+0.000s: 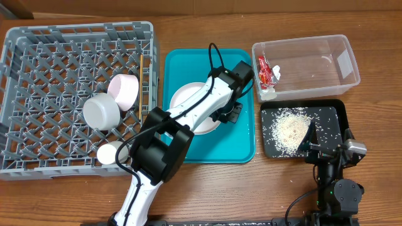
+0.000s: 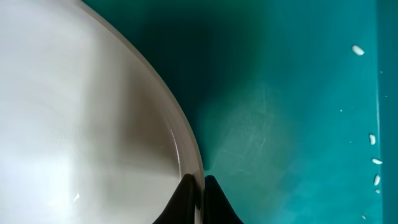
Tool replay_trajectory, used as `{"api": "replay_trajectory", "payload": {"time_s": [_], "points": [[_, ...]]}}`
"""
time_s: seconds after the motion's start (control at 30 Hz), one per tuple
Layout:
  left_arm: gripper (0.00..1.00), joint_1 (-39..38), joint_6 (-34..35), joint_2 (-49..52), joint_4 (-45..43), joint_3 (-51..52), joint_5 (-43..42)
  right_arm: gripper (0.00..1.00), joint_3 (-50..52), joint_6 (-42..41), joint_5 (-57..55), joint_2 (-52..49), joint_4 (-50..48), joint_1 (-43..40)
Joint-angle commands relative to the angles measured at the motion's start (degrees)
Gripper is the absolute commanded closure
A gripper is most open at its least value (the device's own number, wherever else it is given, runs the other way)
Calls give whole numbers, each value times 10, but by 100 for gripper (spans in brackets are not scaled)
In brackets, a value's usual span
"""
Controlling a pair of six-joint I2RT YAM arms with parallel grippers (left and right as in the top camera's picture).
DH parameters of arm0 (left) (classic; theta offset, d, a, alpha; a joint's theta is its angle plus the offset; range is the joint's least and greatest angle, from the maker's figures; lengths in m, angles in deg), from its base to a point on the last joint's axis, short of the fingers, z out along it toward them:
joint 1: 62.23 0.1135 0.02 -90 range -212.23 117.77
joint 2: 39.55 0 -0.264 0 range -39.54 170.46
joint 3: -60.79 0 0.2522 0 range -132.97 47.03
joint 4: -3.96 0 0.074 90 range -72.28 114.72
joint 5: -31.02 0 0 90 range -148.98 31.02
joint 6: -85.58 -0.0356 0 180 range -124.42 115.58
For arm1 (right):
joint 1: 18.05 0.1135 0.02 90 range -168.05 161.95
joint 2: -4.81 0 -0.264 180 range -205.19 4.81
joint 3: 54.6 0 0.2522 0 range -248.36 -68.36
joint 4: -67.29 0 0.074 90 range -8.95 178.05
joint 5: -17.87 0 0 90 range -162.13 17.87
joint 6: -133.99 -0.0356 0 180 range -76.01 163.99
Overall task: Sort waste into correct bins and load items into the dishwasher
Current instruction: 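Lift the white plate and carry it over the rack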
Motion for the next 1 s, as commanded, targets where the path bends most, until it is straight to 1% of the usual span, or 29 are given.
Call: {"api": "replay_trajectory", "payload": {"time_s": [0.0, 0.1, 0.23, 0.37, 0.5, 0.6, 0.7, 0.83, 0.97], "points": [[96, 19, -20, -5, 15, -5, -63, 0, 6, -1, -3, 7, -3, -3], [96, 40, -28, -33, 24, -26, -118, 0, 6, -1, -3, 7, -3, -3], [96, 93, -49, -108, 28, -58, -201, 0, 6, -1, -3, 7, -3, -3], [96, 165, -73, -198, 13, -66, -309, 0, 6, -1, -3, 7, -3, -3], [96, 259, -87, -272, 15, -66, -398, 0, 6, -1, -3, 7, -3, -3], [96, 319, -112, -297, 36, -66, -468, 0, 6, -1, -3, 7, -3, -3], [96, 384, -146, -302, 90, -61, -502, 0, 6, -1, -3, 7, -3, -3], [96, 423, -188, -302, 107, -36, -551, 0, 6, -1, -3, 7, -3, -3], [96, 448, -217, -302, 119, -24, -569, 0, 6, -1, -3, 7, -3, -3]]}}
